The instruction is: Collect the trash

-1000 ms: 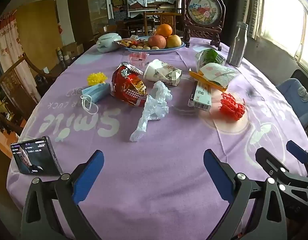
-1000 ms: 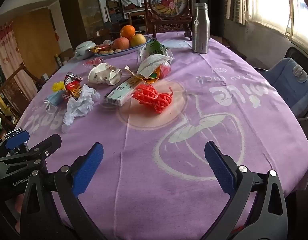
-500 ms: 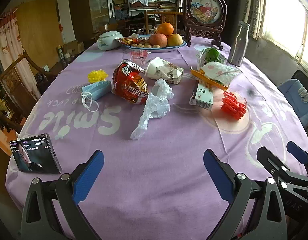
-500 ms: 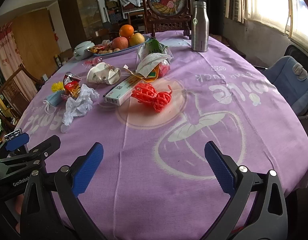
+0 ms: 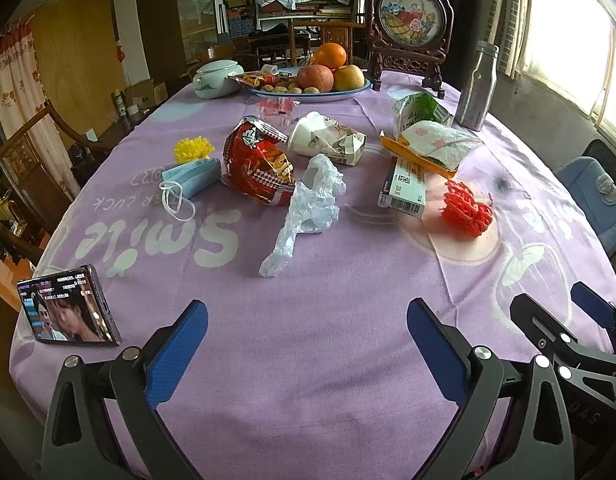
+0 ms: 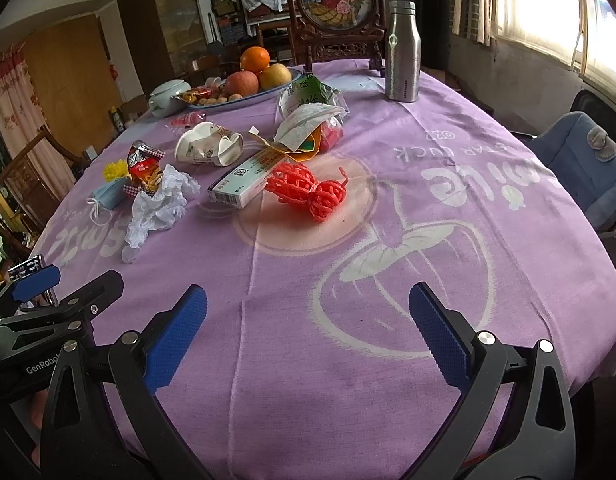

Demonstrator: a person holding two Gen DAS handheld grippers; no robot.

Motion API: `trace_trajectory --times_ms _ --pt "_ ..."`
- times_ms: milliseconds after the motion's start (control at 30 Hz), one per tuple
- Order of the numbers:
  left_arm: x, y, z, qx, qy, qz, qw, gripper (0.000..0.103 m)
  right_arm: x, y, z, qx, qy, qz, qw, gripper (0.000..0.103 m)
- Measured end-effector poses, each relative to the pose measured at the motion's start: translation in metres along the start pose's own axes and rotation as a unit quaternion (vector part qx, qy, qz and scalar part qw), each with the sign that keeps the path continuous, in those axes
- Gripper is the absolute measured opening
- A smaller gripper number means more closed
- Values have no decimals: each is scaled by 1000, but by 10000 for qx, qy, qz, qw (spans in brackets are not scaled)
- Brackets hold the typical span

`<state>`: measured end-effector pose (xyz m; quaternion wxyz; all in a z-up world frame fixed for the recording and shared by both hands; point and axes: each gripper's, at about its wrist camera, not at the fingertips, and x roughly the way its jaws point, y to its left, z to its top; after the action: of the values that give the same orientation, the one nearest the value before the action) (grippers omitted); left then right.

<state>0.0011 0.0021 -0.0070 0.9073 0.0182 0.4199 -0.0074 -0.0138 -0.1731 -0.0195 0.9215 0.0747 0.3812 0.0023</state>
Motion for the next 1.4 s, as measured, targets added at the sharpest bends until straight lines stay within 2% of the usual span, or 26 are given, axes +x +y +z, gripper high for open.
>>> trace_trajectory --times_ms 1400 --pt "4 -1 -3 14 26 3 10000 97 3 -7 -1 83 22 -8 10000 97"
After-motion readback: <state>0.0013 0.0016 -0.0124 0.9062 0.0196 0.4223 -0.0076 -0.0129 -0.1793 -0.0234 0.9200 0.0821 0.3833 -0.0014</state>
